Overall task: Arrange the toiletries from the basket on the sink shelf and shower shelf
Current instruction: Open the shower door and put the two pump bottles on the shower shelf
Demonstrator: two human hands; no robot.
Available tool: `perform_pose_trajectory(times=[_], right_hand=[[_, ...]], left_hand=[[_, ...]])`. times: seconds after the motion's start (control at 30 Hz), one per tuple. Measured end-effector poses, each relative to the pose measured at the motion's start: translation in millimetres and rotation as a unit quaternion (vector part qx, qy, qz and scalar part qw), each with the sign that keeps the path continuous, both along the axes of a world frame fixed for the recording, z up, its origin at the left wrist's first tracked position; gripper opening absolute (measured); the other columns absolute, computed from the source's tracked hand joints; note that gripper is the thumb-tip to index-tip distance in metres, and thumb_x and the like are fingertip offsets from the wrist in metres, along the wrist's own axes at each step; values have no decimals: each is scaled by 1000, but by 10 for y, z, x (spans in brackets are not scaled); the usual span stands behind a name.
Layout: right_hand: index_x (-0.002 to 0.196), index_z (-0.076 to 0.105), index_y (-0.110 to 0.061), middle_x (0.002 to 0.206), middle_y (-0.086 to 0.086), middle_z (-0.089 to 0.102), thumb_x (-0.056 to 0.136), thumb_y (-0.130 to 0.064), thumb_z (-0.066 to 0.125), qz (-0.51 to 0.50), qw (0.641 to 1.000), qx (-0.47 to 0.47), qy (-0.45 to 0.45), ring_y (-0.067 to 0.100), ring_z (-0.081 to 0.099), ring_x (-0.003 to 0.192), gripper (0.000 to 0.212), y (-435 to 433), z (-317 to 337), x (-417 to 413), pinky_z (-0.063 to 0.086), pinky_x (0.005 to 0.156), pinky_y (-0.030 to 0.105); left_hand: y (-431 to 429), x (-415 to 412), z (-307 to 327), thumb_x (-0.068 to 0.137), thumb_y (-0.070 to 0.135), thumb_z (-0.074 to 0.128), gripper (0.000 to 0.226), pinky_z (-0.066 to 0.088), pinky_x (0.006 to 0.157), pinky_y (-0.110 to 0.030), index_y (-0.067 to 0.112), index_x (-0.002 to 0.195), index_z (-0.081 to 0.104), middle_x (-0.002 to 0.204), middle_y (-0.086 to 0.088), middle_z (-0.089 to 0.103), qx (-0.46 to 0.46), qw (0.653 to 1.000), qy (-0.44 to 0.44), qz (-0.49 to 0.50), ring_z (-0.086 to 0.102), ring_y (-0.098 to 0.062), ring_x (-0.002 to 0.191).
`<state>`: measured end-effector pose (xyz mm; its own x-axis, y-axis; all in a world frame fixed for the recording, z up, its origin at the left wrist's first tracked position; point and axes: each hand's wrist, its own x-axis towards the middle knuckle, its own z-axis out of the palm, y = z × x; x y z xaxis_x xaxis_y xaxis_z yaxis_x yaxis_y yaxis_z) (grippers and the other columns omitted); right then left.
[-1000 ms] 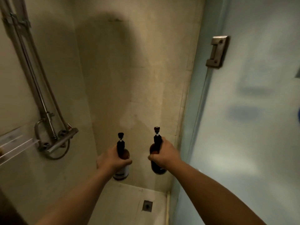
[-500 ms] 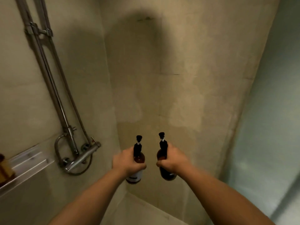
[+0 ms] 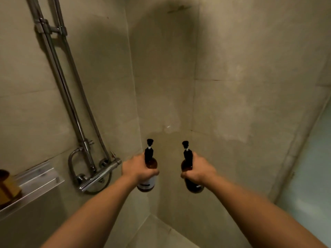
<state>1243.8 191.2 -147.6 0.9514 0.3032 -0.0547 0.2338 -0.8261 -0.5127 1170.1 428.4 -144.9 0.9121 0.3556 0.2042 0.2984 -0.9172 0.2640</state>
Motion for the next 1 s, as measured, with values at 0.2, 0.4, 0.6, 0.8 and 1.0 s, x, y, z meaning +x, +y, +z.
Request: perform_pose_trajectory(times=[0.2,0.4,0.6,0.8,1.0], right_hand=[[135,40,-24,113,4,58,64,-49,82,20,1000,-22,8,28,63,101,86,260,-8,48,57,85,45],[137,39,-25,120,6,59,63,-50,82,109,994,-4,-3,30,62,105,88,1045,-10,344,56,87,45],[129,46,-26,115,3,61,57,-52,82,231,971,24,-62,25,62,99,85,2078,182,945,56,81,40],[125,44,-25,109,0,60,52,-56,75,315,941,25,-121,23,61,89,85,3025,360,1459,49,67,32],[122,49,-23,109,4,65,56,-57,73,387,907,94,-137,27,64,92,78,3978,466,1491,48,68,32]], left_hand=[[85,-9,-28,45,85,52,82,44,65,-33,39,112,51,88,8,53,-15,999,-30,40,62,-22,86],[432,13,-51,48,83,53,82,44,71,-34,37,116,49,105,4,65,2,998,1,62,63,-23,97],[1135,335,130,58,76,60,82,49,80,-37,32,126,45,111,1,65,-41,988,-25,149,63,-26,101],[1820,672,397,60,69,65,91,51,85,-40,21,131,35,117,-8,66,-62,966,-92,232,64,-34,107],[2296,350,615,66,71,66,86,47,82,-38,22,130,36,116,-6,67,-18,940,-125,318,64,-32,106]])
